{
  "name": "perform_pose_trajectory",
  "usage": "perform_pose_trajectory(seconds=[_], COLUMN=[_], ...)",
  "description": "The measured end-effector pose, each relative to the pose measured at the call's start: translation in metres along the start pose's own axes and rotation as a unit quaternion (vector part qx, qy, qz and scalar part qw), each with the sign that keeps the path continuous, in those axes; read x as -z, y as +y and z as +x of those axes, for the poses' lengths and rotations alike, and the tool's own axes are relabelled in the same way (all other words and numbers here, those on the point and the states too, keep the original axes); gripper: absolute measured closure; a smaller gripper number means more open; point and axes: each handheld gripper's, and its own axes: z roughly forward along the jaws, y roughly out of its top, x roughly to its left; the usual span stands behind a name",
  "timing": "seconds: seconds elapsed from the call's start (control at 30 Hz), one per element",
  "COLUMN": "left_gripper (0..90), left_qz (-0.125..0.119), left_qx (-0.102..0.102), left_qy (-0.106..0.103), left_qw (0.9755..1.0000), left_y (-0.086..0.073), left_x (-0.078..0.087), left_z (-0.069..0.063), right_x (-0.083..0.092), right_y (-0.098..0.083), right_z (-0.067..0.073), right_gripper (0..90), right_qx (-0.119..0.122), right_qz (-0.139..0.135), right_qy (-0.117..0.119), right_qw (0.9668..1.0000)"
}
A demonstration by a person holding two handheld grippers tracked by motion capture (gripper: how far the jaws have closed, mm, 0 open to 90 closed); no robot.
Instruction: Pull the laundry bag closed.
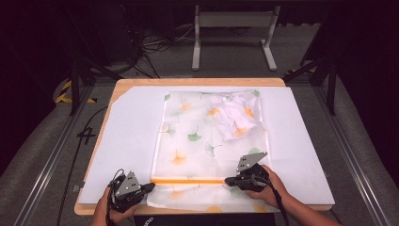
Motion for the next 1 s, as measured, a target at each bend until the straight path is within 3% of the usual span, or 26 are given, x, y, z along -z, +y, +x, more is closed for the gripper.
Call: perform_pose_trajectory(seconds=[1.0], left_gripper=[90.0], left_qz=[-0.001], left_qx=[-0.001], left_qy=[-0.007], left_qw=[1.0], left_y=[0.0], left_x=[0.0], left_z=[0.002], right_x=[0.033], right_y=[-0.032], right_z=[-0.014], right_gripper=[90.0], right_qx=[-0.029], right_qz=[-0.002], right_qy=[-0.031], right_qw=[0.9991])
